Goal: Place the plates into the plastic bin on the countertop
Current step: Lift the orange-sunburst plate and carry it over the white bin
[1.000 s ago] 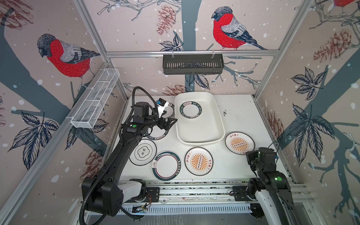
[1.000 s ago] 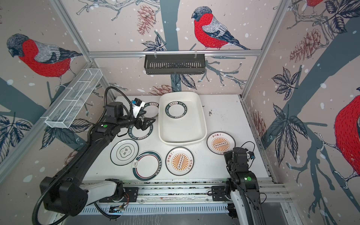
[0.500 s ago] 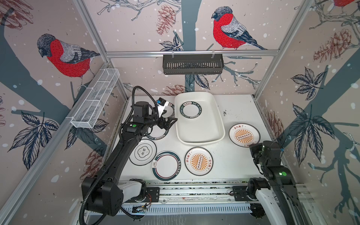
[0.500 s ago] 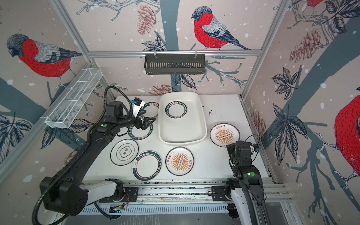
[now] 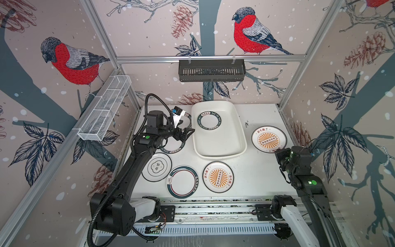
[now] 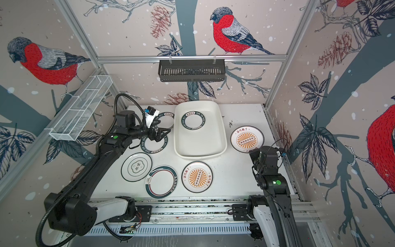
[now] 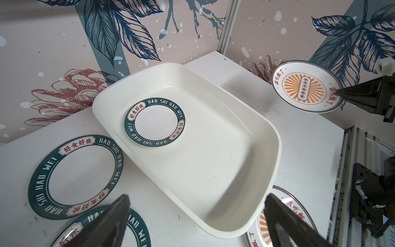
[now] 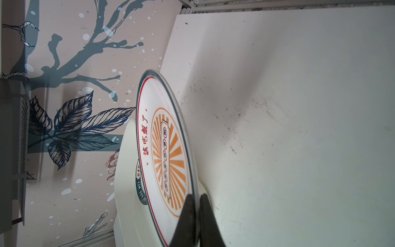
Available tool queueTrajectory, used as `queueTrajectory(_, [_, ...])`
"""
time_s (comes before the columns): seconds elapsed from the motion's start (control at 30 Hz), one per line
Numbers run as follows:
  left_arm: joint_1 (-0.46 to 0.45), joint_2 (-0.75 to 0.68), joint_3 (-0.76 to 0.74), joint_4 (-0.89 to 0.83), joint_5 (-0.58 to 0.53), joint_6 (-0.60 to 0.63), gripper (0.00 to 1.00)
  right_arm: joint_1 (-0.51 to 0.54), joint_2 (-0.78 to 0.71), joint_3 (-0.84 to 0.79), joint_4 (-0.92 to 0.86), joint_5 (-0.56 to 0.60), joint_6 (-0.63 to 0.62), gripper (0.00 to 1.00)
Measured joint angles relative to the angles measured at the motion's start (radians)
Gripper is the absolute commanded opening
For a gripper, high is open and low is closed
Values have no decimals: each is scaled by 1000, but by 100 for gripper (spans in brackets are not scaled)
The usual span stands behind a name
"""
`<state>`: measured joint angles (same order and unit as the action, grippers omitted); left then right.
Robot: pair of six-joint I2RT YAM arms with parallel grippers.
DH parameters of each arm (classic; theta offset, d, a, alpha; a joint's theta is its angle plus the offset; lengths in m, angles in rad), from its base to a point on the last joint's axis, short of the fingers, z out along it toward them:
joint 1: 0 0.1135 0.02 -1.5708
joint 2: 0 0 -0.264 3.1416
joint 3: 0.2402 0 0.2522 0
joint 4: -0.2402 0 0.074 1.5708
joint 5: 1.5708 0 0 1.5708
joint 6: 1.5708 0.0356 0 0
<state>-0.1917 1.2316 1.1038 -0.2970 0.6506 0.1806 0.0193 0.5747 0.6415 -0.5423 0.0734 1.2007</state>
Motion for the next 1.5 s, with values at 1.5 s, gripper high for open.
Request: queueTrajectory(1.5, [0, 22, 109, -63, -127, -16, 97, 432, 995, 440, 607, -10, -131, 2])
